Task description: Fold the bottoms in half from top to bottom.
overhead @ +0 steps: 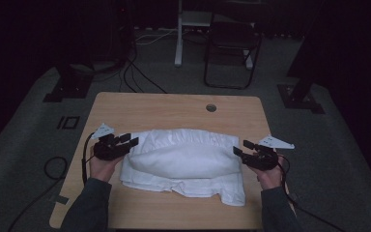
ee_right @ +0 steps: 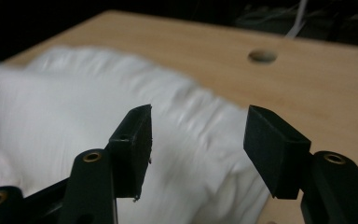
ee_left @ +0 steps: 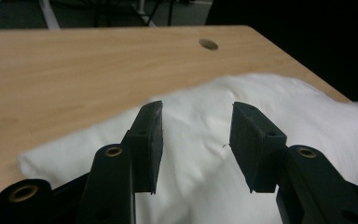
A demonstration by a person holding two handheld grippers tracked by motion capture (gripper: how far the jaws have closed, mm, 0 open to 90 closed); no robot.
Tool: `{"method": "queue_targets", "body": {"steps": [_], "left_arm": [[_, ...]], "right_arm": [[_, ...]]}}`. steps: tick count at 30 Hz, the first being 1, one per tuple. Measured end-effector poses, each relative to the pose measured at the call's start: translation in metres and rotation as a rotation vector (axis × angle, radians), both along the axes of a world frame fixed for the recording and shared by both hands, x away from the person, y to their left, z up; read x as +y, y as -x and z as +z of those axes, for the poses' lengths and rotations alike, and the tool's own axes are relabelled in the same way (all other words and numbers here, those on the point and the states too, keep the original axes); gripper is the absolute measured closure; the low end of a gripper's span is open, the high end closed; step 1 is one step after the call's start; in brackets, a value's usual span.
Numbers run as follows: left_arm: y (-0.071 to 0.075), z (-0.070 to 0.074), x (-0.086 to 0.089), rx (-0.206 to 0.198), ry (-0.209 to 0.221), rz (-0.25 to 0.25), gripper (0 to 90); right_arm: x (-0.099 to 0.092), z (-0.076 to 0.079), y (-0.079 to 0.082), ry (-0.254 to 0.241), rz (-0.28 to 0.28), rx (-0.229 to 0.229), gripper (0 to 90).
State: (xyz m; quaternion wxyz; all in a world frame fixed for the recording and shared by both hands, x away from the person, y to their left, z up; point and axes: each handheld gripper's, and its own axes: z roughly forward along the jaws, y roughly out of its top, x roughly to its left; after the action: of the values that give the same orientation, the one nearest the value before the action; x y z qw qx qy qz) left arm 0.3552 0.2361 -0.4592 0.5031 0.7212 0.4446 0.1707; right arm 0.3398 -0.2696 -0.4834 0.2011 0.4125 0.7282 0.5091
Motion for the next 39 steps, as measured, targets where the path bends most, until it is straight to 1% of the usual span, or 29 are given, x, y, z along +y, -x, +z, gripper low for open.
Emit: {"method": "queue_targets", "body": {"steps": [1, 2, 3, 4, 5, 8, 9, 10, 11, 12, 13, 14, 15, 17, 18, 19, 20, 21, 23, 25, 28, 29, 31, 33, 35, 36, 38, 39], "left_arm": [[-0.001, 0.002, -0.003, -0.002, -0.007, -0.002, 55.0], [-0.004, 0.003, -0.010, 0.001, -0.023, -0.007, 55.4], [-0.005, 0.002, -0.015, 0.006, -0.034, -0.014, 56.2], [-0.007, 0.001, -0.024, 0.013, -0.050, -0.034, 56.4], [-0.009, -0.001, -0.029, 0.017, -0.057, -0.045, 57.6], [-0.016, -0.014, -0.052, 0.056, -0.088, -0.080, 58.8], [-0.017, -0.018, -0.057, 0.069, -0.089, -0.088, 59.5], [-0.019, -0.024, -0.065, 0.089, -0.102, -0.103, 60.3], [-0.019, -0.029, -0.069, 0.099, -0.112, -0.112, 60.7], [-0.019, -0.036, -0.076, 0.115, -0.134, -0.127, 61.7], [-0.018, -0.041, -0.080, 0.124, -0.155, -0.135, 61.8], [-0.017, -0.049, -0.084, 0.135, -0.182, -0.139, 62.0], [-0.015, -0.055, -0.085, 0.144, -0.192, -0.144, 62.3], [-0.010, -0.064, -0.084, 0.157, -0.203, -0.147, 62.1], [-0.006, -0.070, -0.082, 0.162, -0.208, -0.147, 61.6], [-0.003, -0.073, -0.081, 0.164, -0.214, -0.146, 61.1], [0.002, -0.076, -0.080, 0.163, -0.224, -0.147, 61.0], [0.006, -0.078, -0.080, 0.159, -0.232, -0.145, 60.9], [0.015, -0.083, -0.078, 0.146, -0.243, -0.140, 60.6], [0.023, -0.087, -0.077, 0.126, -0.270, -0.134, 60.4], [0.030, -0.092, -0.076, 0.099, -0.285, -0.117, 60.4], [0.031, -0.094, -0.076, 0.094, -0.292, -0.113, 60.4], [0.032, -0.096, -0.075, 0.091, -0.284, -0.101, 60.3], [0.034, -0.097, -0.075, 0.078, -0.288, -0.090, 60.3], [0.033, -0.098, -0.073, 0.082, -0.281, -0.086, 60.0], [0.031, -0.098, -0.071, 0.093, -0.259, -0.076, 59.7], [0.028, -0.098, -0.065, 0.108, -0.233, -0.057, 58.3], [0.026, -0.097, -0.062, 0.119, -0.210, -0.048, 55.1]], "right_arm": [[0.002, 0.006, 0.000, -0.007, -0.007, -0.015, 41.8], [0.005, 0.009, -0.001, 0.000, -0.004, -0.019, 42.1], [0.012, 0.013, -0.004, 0.018, -0.005, -0.018, 43.9], [0.017, 0.014, -0.005, 0.034, -0.005, -0.018, 44.8], [0.025, 0.013, -0.009, 0.052, 0.002, -0.016, 47.9], [0.046, 0.008, -0.018, 0.101, 0.000, 0.000, 51.9], [0.054, 0.003, -0.023, 0.112, 0.010, 0.014, 52.1], [0.059, 0.001, -0.027, 0.119, 0.013, 0.025, 52.1], [0.066, -0.005, -0.031, 0.137, 0.009, 0.042, 52.2], [0.071, -0.009, -0.034, 0.155, 0.008, 0.053, 52.3], [0.077, -0.016, -0.038, 0.188, 0.009, 0.077, 52.4], [0.081, -0.021, -0.038, 0.213, 0.010, 0.090, 52.3], [0.085, -0.030, -0.038, 0.244, 0.017, 0.114, 52.3], [0.088, -0.042, -0.032, 0.261, 0.032, 0.136, 52.0], [0.088, -0.046, -0.028, 0.266, 0.039, 0.139, 51.9], [0.087, -0.050, -0.022, 0.263, 0.051, 0.139, 51.8], [0.086, -0.052, -0.019, 0.250, 0.056, 0.144, 51.6], [0.083, -0.055, -0.012, 0.234, 0.064, 0.150, 50.9], [0.080, -0.057, -0.001, 0.220, 0.073, 0.154, 50.4], [0.080, -0.061, 0.008, 0.236, 0.074, 0.151, 50.3], [0.081, -0.071, 0.017, 0.255, 0.065, 0.147, 50.4], [0.082, -0.075, 0.018, 0.245, 0.057, 0.145, 50.7], [0.081, -0.077, 0.018, 0.219, 0.047, 0.158, 51.2], [0.081, -0.078, 0.016, 0.216, 0.051, 0.166, 51.3], [0.082, -0.080, 0.013, 0.209, 0.056, 0.177, 51.5], [0.082, -0.080, 0.012, 0.205, 0.059, 0.180, 51.5], [0.082, -0.081, 0.009, 0.195, 0.061, 0.177, 51.8], [0.083, -0.082, 0.008, 0.192, 0.059, 0.170, 51.9]]}}
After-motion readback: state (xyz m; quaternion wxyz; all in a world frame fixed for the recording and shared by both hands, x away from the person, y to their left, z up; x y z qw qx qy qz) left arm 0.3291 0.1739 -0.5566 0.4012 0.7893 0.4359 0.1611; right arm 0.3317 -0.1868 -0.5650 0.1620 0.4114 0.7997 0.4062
